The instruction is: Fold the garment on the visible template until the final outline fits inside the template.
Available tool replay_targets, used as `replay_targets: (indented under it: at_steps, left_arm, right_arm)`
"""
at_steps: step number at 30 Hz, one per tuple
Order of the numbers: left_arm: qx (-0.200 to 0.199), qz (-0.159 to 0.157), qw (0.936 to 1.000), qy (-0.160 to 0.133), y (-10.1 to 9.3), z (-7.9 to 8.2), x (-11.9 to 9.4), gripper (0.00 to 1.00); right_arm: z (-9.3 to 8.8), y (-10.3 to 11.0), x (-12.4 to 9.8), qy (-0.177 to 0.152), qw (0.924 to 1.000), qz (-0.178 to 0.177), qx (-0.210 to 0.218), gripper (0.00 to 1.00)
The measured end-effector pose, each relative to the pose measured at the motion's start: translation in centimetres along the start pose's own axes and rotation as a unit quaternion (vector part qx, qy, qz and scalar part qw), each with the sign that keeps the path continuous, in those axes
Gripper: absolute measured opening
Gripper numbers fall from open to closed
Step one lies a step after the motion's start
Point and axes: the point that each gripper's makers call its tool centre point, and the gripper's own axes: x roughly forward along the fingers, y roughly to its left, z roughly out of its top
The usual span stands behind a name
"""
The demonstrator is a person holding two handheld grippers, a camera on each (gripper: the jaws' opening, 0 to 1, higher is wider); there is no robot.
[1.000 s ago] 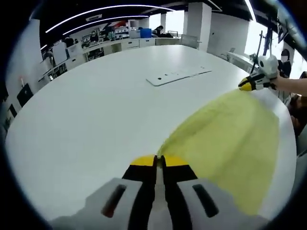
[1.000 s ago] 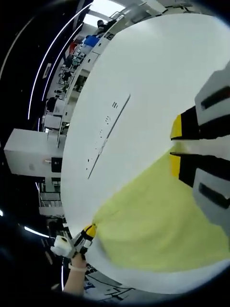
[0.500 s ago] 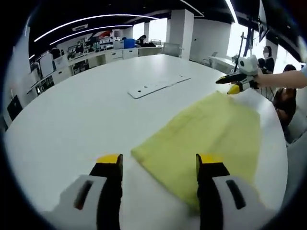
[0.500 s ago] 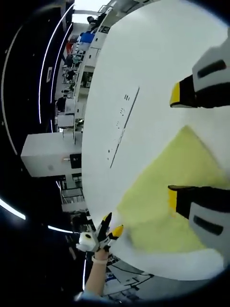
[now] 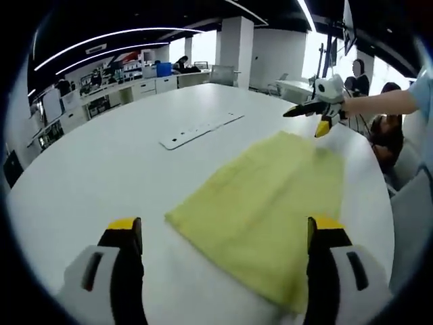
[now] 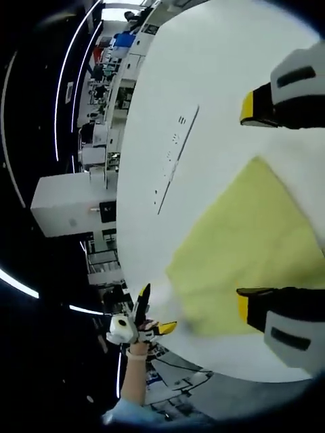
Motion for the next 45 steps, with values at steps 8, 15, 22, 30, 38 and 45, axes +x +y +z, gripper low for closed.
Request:
replay_targets:
  at_steps: [8,15,22,30,38,45]
  left_arm:
    - [-0.006,0.001,0.9999,0.009,-0.8,-0.8,-1.4,0.96]
    - [-0.018,0.001,0.9998,0.008,-2.1,-2.1,-2.7,0.93]
    - [-0.048,-0.004,0.9988,0.010,-4.1,-4.3,-3.9,0.86]
    - [-0.073,-0.005,0.9973,0.009,-5.6,-6.5,-5.3,0.79]
    - [-0.088,-0.011,0.9961,0.004,-7.1,-8.1,-6.1,0.61]
    - [-0.108,-0.010,0.9941,0.008,-7.5,-9.3,-5.9,0.43]
  right_arm:
    - [-0.4,0.7,-1.7,0.004,1.0000,-0.003,0.004,0.98]
    - [-1.5,2.2,-3.4,0.009,0.9999,-0.001,0.009,0.93]
    - [-3.3,4.1,-5.3,0.014,0.9997,0.001,0.021,0.86]
    - [-5.2,5.4,-7.1,0.015,0.9992,-0.005,0.035,0.82]
    - [-7.4,6.9,-8.3,0.028,0.9986,-0.008,0.045,0.69]
    - [-8.8,8.1,-8.5,0.039,0.9979,-0.002,0.052,0.56]
